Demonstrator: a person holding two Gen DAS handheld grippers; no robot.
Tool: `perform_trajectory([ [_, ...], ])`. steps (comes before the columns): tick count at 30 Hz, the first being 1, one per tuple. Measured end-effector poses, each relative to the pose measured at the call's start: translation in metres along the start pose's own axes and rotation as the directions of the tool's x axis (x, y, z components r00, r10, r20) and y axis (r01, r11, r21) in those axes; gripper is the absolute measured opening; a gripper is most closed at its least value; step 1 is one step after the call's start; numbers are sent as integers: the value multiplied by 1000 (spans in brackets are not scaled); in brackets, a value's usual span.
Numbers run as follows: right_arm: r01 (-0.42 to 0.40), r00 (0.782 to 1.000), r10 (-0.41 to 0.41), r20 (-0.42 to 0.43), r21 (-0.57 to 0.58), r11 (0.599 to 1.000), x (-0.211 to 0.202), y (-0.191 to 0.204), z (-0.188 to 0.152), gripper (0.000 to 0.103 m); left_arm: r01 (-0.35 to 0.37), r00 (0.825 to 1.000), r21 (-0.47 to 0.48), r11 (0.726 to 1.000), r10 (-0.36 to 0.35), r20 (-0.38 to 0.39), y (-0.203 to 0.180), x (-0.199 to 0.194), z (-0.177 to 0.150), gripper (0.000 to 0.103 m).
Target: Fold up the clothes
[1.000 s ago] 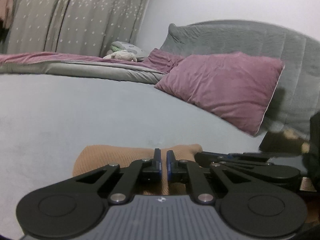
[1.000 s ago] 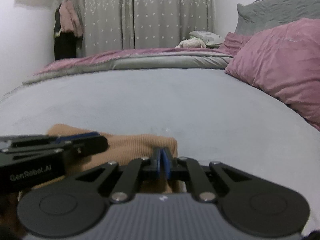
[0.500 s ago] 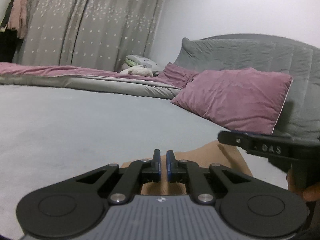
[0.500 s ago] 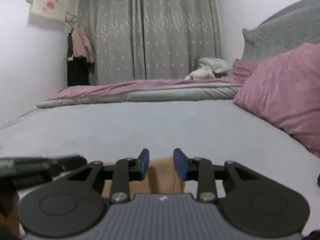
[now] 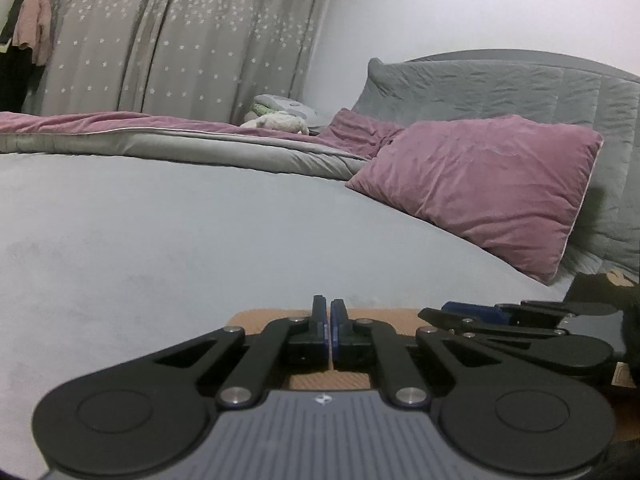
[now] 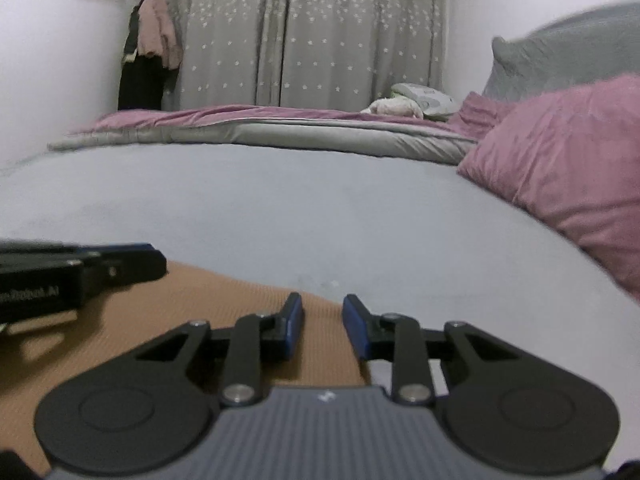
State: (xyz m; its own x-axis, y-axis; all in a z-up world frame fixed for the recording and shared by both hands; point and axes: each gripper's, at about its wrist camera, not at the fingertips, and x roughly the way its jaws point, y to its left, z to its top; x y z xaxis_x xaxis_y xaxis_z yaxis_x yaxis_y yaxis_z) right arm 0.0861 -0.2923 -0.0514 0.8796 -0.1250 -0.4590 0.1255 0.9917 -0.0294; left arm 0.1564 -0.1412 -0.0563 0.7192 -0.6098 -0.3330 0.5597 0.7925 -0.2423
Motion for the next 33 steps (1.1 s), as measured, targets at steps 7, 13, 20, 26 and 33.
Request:
perform_trajectory([
  [7, -1, 1000, 0, 6, 20, 1000, 6, -7, -3, 24, -5, 1000, -9, 1000, 5, -14, -1, 1, 0, 6],
  [13, -23, 1000, 23, 7, 56, 998, -6, -12, 14, 26, -7, 998, -6, 1000, 7, -60, -4, -11, 19, 6],
  [20, -43, 999, 43, -1, 7, 999, -32, -2, 37, 32, -29, 997, 17, 999, 30, -75, -14, -27, 28, 6],
  [26, -55, 998, 55, -6, -14, 998, -54, 6, 47, 33, -39, 995, 20, 999, 40, -96, -19, -41, 38, 6],
  [33, -87, 996, 86, -26, -23, 996, -78, 9, 54, 33, -40, 994, -5, 999, 39, -106, -16, -61, 48, 6],
])
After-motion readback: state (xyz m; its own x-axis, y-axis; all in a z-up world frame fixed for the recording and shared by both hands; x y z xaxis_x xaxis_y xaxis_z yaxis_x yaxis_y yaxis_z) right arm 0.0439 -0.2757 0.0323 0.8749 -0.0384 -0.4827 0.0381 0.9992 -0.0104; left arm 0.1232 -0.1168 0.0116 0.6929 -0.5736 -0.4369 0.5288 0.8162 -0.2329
